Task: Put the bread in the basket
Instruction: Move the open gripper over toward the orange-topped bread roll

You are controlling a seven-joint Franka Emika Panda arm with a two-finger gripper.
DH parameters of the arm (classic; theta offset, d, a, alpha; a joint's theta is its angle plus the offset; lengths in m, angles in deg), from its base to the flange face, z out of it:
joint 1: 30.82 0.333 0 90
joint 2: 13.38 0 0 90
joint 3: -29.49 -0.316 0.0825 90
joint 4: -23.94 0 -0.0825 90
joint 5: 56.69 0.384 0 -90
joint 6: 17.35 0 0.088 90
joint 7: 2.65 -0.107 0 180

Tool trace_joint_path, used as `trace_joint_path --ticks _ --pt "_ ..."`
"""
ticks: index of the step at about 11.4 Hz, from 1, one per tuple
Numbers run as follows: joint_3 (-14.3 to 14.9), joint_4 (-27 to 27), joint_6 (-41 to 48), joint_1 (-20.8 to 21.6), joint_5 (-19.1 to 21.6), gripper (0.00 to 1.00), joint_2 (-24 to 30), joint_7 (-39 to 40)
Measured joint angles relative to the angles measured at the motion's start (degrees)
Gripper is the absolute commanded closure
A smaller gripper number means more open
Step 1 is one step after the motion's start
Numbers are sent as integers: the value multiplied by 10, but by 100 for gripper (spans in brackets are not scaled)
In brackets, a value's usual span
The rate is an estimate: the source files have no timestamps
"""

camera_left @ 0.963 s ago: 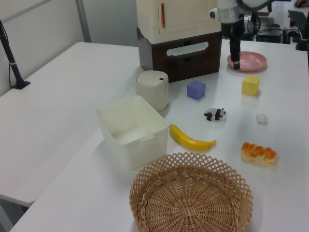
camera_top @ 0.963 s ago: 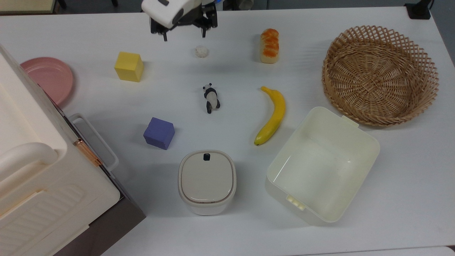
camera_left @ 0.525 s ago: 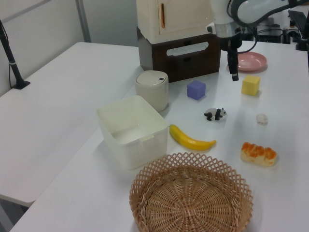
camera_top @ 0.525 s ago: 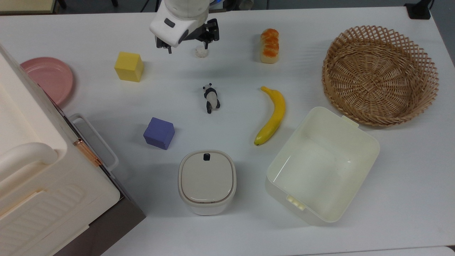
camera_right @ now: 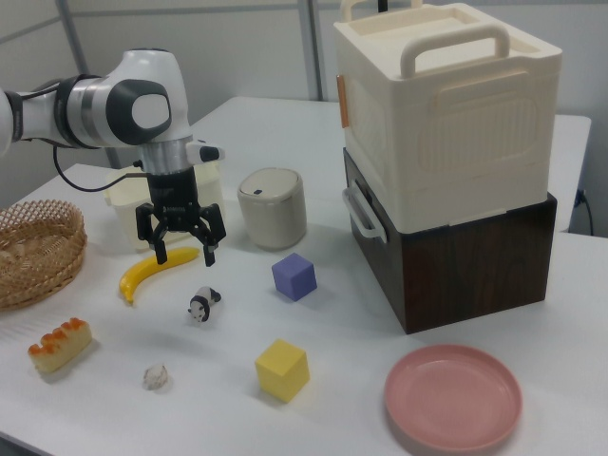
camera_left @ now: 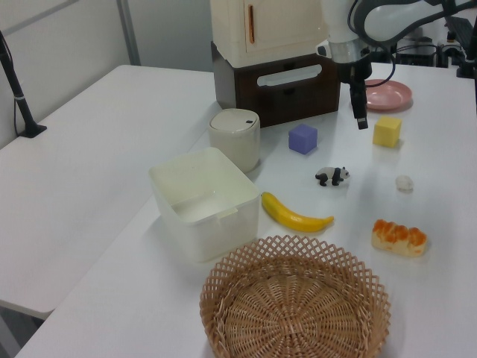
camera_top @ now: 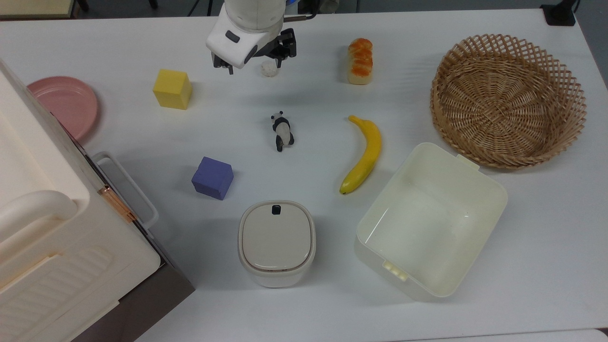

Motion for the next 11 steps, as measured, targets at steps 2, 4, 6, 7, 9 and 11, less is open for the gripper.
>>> trace_joint_path --ticks 2,4,6,7,9,11 --pt "0 0 0 0 0 0 0 0" --pt "0 0 0 3 0 0 0 3" --pt "-1 0 3 28 1 0 3 3" --pt "-2 0 11 50 2 0 4 -6" --pt "-3 10 16 96 12 0 15 -56" --pt "-4 55 12 133 25 0 56 -101"
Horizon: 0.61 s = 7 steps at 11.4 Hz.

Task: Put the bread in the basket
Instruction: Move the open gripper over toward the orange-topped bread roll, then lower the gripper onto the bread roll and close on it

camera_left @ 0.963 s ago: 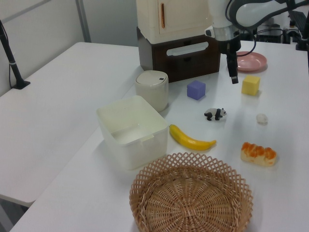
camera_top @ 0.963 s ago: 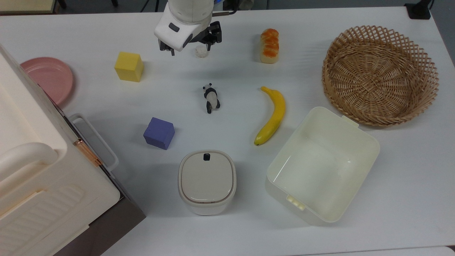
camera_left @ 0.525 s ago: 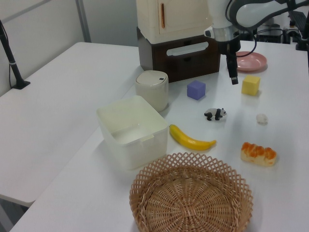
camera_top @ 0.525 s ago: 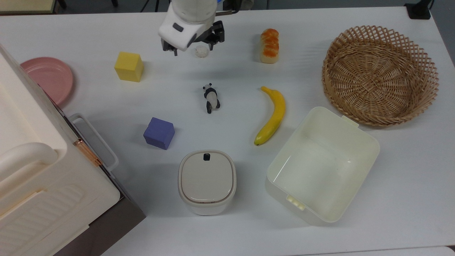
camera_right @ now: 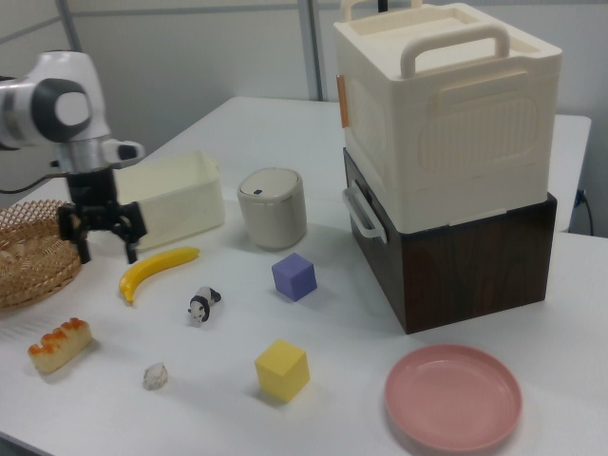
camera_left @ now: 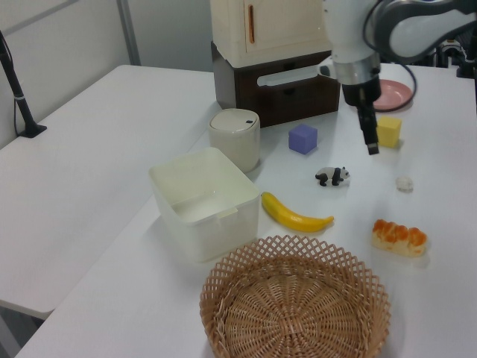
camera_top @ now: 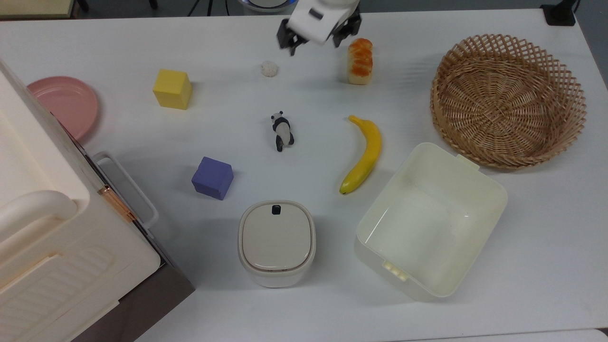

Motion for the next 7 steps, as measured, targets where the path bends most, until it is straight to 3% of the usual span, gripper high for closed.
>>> trace_joint_path --ticks 3,7 --pt "-20 98 -42 27 9 0 81 -52" --pt "-54 194 -171 56 9 0 87 -146"
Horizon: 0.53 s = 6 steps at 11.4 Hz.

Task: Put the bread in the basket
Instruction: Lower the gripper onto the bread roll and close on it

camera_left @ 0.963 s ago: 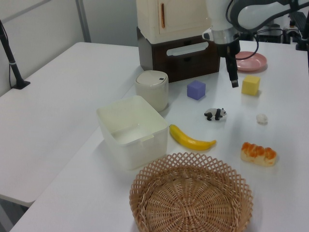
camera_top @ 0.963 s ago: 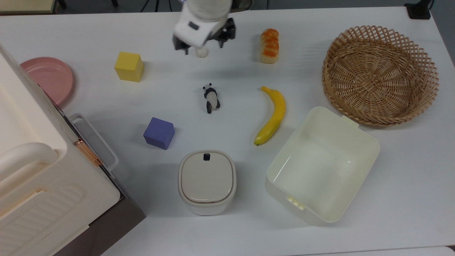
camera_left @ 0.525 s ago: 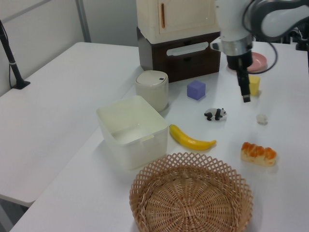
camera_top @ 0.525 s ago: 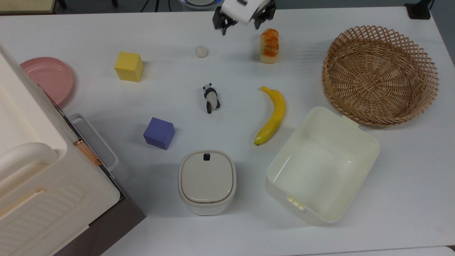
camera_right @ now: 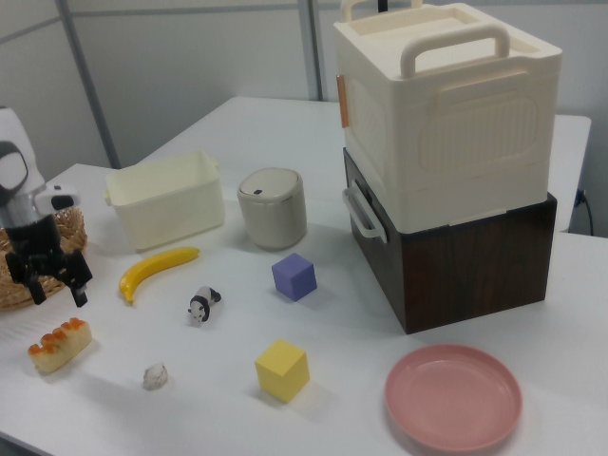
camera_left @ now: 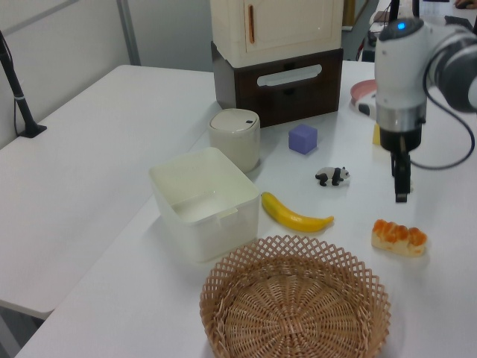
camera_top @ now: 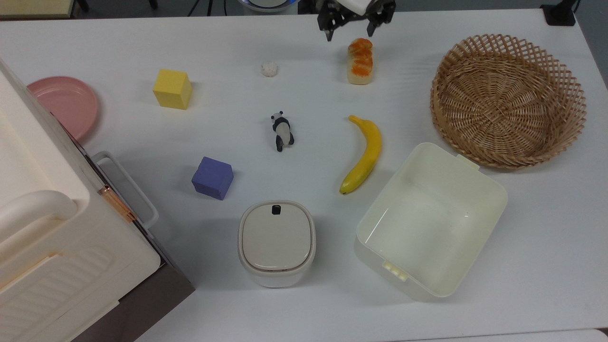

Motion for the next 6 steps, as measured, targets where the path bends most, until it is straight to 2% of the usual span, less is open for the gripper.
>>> trace_joint_path --ticks 6 --pt "-2 13 -97 27 0 0 -86 -57"
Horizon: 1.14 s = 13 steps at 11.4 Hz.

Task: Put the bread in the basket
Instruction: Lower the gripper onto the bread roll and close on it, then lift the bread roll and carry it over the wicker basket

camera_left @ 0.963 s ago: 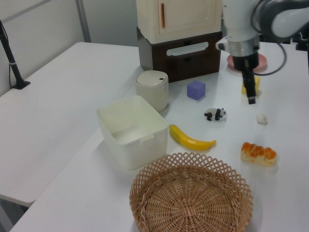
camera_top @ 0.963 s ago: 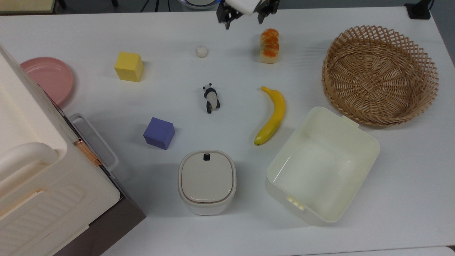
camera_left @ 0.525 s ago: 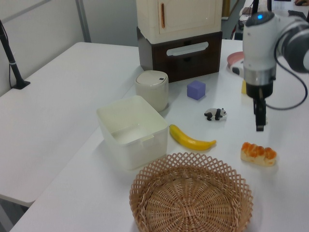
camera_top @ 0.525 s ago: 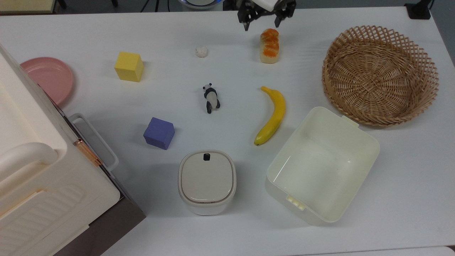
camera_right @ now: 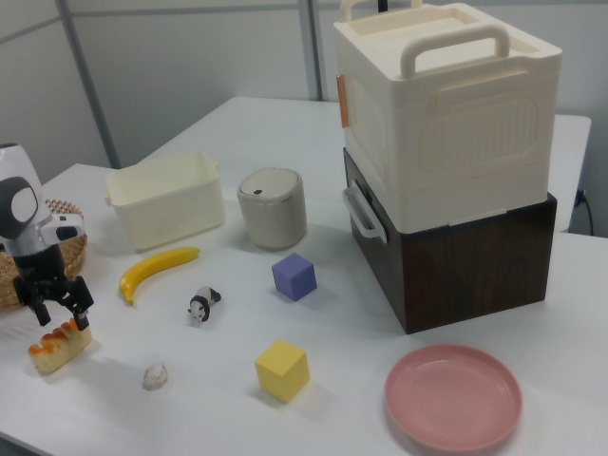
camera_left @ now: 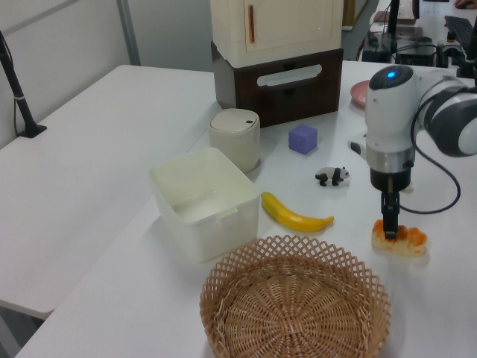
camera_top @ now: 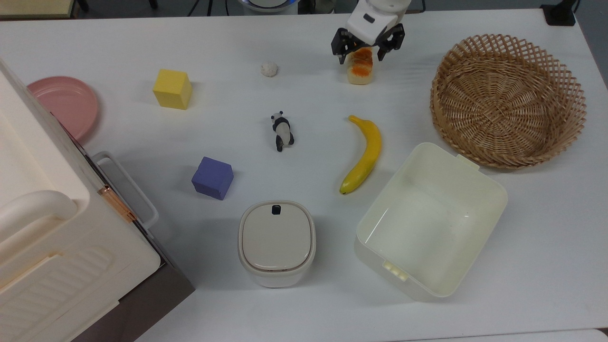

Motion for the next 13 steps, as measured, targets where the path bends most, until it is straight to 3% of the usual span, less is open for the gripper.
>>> trace_joint_path --ticks 2,3,4,6,9,13 --pt "0 0 -1 7 0 16 -16 -2" --pt "0 0 -1 9 0 27 -21 -3" --pt "0 0 -1 9 0 46 -23 -4" --pt "-1 3 -1 10 0 63 -24 -4" --pt "-3 5 -1 10 0 71 -24 -4" --pt "-4 2 51 7 0 71 -8 -2"
